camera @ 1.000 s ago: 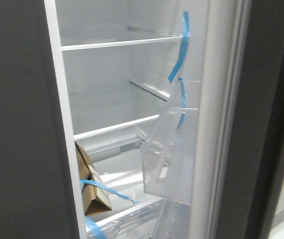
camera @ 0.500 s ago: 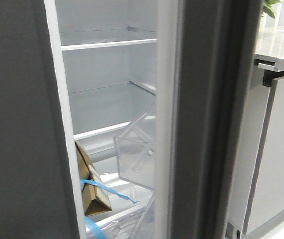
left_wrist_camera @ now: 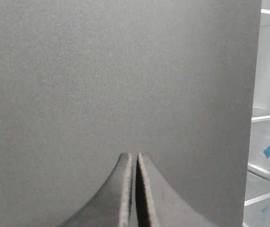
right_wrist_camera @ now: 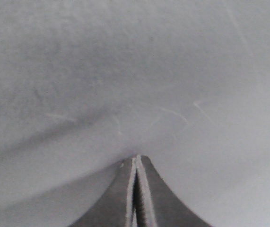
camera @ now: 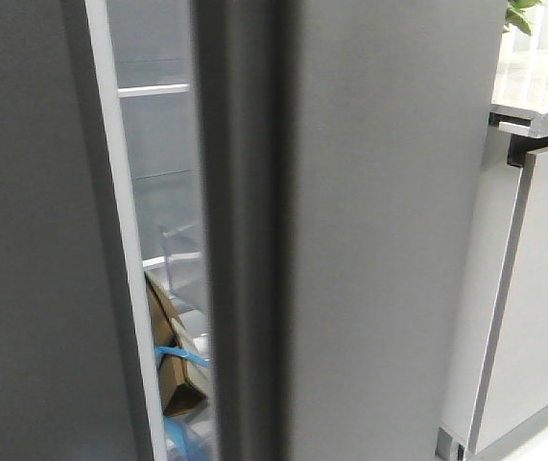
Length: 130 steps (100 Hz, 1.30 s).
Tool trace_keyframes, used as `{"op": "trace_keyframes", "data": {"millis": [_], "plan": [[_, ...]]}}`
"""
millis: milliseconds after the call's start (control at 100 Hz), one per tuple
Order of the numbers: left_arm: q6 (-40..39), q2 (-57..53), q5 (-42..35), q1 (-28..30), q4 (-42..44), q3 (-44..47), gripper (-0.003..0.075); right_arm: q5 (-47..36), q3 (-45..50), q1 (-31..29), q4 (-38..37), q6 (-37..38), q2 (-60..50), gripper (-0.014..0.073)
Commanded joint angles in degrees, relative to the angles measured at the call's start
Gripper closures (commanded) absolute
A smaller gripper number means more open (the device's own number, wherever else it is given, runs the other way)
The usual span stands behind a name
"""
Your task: Close fridge door
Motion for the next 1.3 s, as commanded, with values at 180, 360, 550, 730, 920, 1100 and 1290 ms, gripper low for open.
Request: {"op": "trace_keyframes", "data": {"millis": [180, 360, 550, 730, 920, 1100, 1290], "plan": [[-0.2, -1.2, -4.2, -0.1, -0.2, 2.0, 0.0740, -7.4, -10.8, 4.3, 2.0, -2.3, 7.9, 0.0639], [-0.2, -1.2, -4.2, -0.1, -0.2, 2.0, 0.0740, -7.6, -19.0, 5.5, 2.0, -2.3, 15.6, 0.0639], [-0.2, -1.2, -4.2, -0.1, -0.2, 2.0, 0.0740, -2.2, -29.3, 5.9, 2.0, -2.3, 23.9, 0.0639], [-0.2, -1.2, -4.2, -0.1, -0.2, 2.0, 0.0740, 4.3, -35.0, 5.8, 1.6, -2.3, 27.5, 0.0639], [-0.2, -1.2, -4.2, -0.1, -0.2, 2.0, 0.0740, 6.6, -35.0, 5.6, 1.3, -2.3, 27.5, 0.0639], [-0.2, -1.2, -4.2, -0.1, -0.2, 2.0, 0.0740, 12.7, -35.0, 3.6, -0.7, 0.2, 26.7, 0.0639], [-0.2, -1.2, -4.2, -0.1, -0.2, 2.0, 0.0740, 16.7, -34.8, 2.3, -6.0, 1.9, 22.3, 0.0639]]}}
